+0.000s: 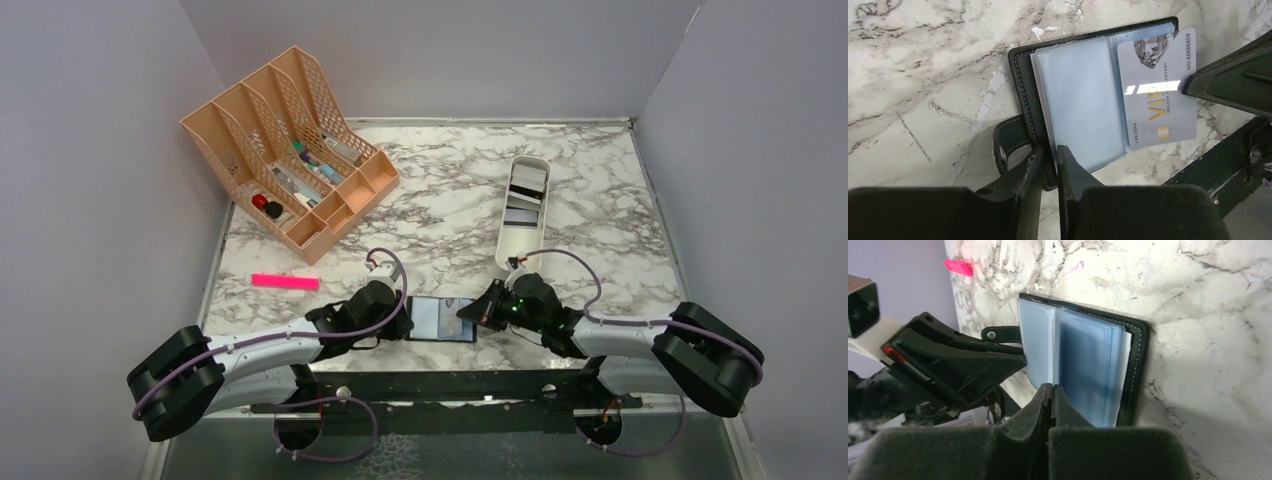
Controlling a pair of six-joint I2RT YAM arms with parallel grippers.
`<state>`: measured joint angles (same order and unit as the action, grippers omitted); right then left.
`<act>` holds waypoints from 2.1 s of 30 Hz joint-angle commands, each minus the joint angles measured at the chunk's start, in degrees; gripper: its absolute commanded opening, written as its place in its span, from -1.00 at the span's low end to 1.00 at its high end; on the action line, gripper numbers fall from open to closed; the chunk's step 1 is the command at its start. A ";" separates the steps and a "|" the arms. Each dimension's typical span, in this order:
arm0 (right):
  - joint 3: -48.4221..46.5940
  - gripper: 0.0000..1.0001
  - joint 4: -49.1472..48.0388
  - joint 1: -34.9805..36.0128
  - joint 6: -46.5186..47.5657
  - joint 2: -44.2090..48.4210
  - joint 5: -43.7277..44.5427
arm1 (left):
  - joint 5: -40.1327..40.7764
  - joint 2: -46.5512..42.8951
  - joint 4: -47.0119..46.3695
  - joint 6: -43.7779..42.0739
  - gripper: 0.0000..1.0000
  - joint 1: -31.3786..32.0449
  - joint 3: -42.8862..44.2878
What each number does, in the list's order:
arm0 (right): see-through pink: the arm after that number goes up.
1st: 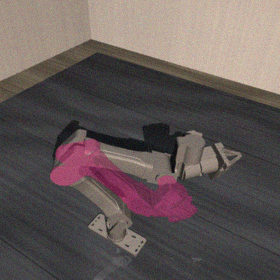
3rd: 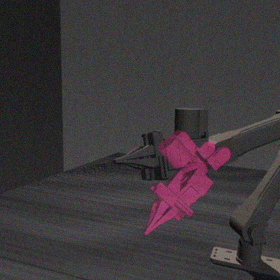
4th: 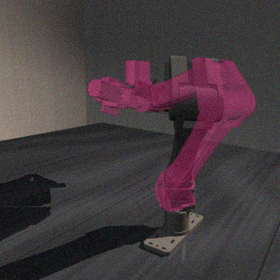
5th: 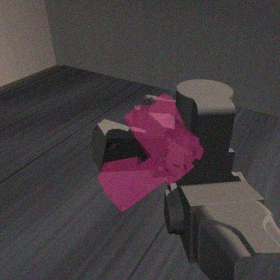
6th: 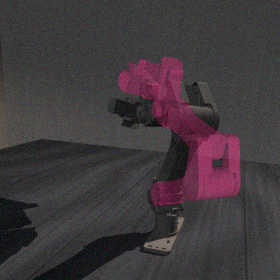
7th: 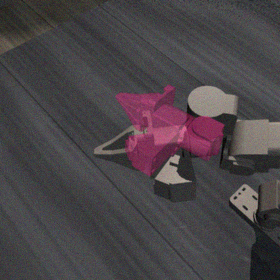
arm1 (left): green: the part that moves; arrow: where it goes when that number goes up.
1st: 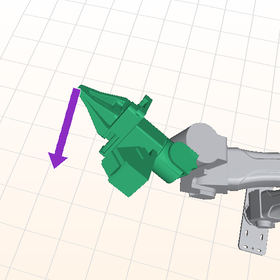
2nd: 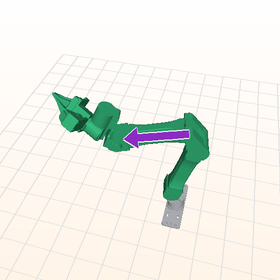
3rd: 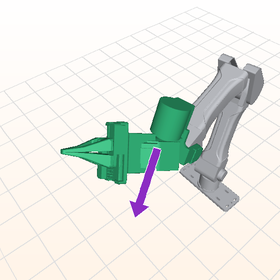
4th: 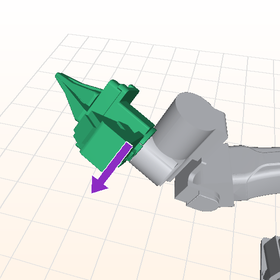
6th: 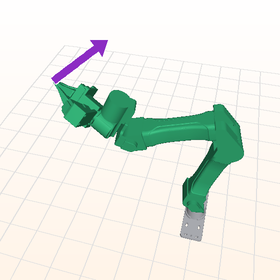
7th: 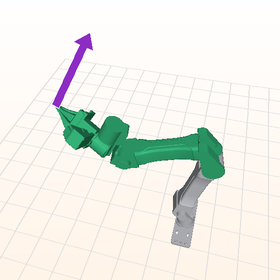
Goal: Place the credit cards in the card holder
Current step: Insert the credit card into the card holder.
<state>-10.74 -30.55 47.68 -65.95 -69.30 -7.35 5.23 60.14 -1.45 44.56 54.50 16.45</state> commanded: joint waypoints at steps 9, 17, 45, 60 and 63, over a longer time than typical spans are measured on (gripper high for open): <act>0.03 -0.98 -6.17 0.48 0.50 -4.80 -1.49 | 0.85 -0.45 2.13 0.09 -0.58 0.17 -0.85; -0.13 -0.98 -6.80 0.57 0.39 -5.10 -1.87 | 0.83 -0.42 2.13 0.09 -0.58 0.19 -0.92; -1.25 -0.98 -1.33 3.16 1.20 -3.68 4.17 | 0.22 -0.20 2.18 0.44 -0.57 0.19 -0.80; -1.24 -0.98 -4.56 4.26 -1.05 -6.20 5.39 | -0.05 0.07 2.06 0.80 -0.57 0.25 -0.74; -1.30 -0.98 -6.85 4.47 -1.55 -7.80 4.84 | -0.07 0.05 2.03 0.80 -0.57 0.21 -0.80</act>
<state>-11.31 -35.42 51.48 -65.56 -74.74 -3.44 5.21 60.01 -1.37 45.21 54.50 16.45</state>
